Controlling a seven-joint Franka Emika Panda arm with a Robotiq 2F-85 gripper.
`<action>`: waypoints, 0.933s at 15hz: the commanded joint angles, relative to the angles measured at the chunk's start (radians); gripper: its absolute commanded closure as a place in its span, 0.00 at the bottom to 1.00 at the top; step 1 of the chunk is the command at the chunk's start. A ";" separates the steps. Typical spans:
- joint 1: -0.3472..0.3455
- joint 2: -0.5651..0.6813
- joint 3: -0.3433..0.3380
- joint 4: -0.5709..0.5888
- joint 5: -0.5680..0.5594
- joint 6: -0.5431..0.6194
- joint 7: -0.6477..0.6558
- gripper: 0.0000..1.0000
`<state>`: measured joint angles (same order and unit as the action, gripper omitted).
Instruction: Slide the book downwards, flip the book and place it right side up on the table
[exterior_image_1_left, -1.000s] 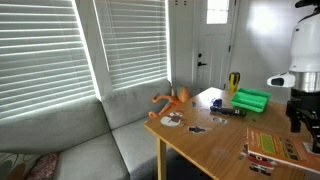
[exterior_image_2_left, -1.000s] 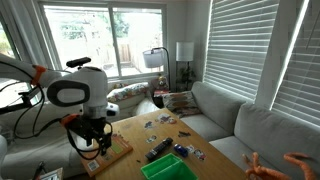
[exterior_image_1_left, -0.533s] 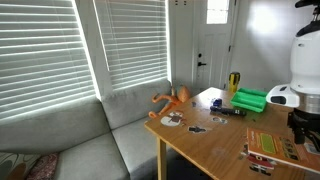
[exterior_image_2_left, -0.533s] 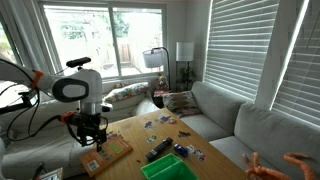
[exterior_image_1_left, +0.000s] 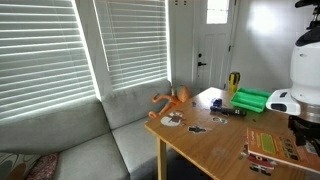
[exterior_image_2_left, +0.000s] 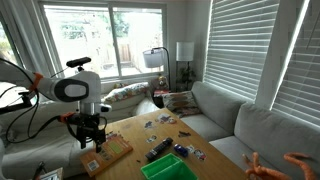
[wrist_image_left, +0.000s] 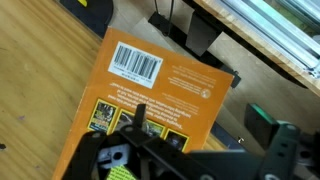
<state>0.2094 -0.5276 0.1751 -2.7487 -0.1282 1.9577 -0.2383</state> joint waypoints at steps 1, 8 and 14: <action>0.007 0.009 0.025 0.001 -0.082 -0.036 0.041 0.00; 0.028 0.038 0.049 0.001 -0.130 -0.005 0.076 0.00; 0.038 0.073 0.069 0.001 -0.154 -0.024 0.091 0.00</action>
<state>0.2373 -0.4808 0.2303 -2.7492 -0.2428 1.9472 -0.1875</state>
